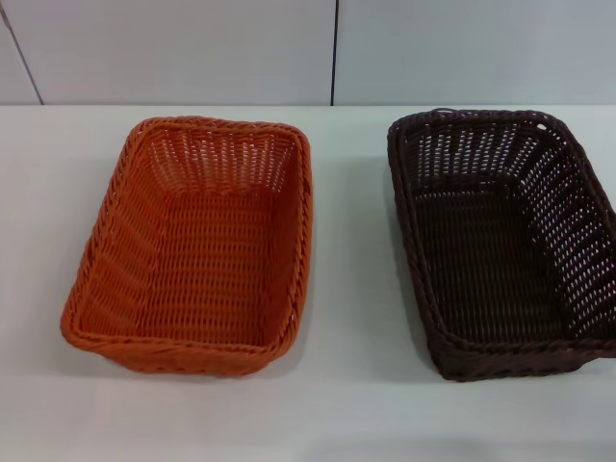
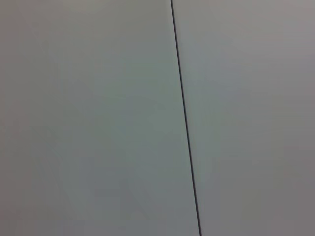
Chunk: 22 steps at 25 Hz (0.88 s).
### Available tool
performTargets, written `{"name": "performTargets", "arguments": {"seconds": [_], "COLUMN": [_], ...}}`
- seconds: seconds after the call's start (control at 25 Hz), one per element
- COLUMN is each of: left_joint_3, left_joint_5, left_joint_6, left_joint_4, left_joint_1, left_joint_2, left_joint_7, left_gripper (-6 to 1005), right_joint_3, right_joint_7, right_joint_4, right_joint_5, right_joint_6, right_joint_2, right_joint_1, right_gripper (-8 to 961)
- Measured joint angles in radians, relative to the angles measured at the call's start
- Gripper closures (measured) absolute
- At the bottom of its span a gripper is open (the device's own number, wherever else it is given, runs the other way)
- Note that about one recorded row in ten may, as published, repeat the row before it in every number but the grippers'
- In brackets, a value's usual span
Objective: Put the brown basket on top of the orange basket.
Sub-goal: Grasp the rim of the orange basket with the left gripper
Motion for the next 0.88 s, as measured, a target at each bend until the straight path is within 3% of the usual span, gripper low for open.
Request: {"name": "performTargets", "arguments": {"seconds": [0.36,0.48,0.56,0.6,0.64,0.68,0.72,0.76,0.8,0.84,0.88], "left_joint_3": [0.011,0.046,0.053,0.053,0.047,0.047,0.041,0.041,0.022,0.022,0.004], "left_joint_5": [-0.001,0.000,0.018,0.018,0.059,0.059,0.089,0.089,0.125,0.125,0.148], "left_joint_6": [0.002,-0.006,-0.103,-0.103,-0.209,-0.209,-0.307,-0.307,-0.443,-0.443,-0.523], "left_joint_4": [-0.001,-0.036,-0.158,-0.158,-0.254,-0.254,-0.339,-0.339,-0.452,-0.452,-0.514], "left_joint_1": [0.003,0.003,0.005,0.005,0.009,0.009,0.017,0.017,0.031,0.031,0.039], "left_joint_2": [-0.001,0.009,0.049,0.049,0.085,0.085,0.111,0.111,0.138,0.138,0.149], "left_joint_7": [-0.002,-0.007,0.002,0.002,0.003,0.003,0.008,0.008,0.029,0.029,0.045], "left_gripper": [211,210,210,210,209,209,209,209,209,209,208], "right_joint_3": [0.000,0.000,-0.002,-0.002,-0.002,-0.002,-0.001,-0.001,-0.001,-0.001,-0.001], "right_joint_7": [0.000,0.000,0.000,0.000,0.000,0.000,0.000,0.000,0.000,0.000,0.000], "right_joint_4": [0.001,0.002,-0.001,-0.001,0.000,0.000,0.002,0.003,0.004,0.004,0.005], "right_joint_5": [-0.001,-0.002,-0.004,-0.004,-0.004,-0.004,-0.003,-0.002,-0.001,-0.001,-0.001], "right_joint_6": [-0.003,-0.003,-0.002,-0.002,-0.002,-0.002,-0.004,-0.004,-0.005,-0.005,-0.005], "right_joint_2": [0.001,0.002,0.001,0.001,0.001,0.001,0.001,0.001,0.001,0.001,0.002], "right_joint_1": [0.000,-0.001,-0.001,-0.001,0.000,0.000,0.000,0.000,-0.001,-0.001,-0.002], "right_gripper": [188,188,188,188,188,188,188,188,188,188,188]}}
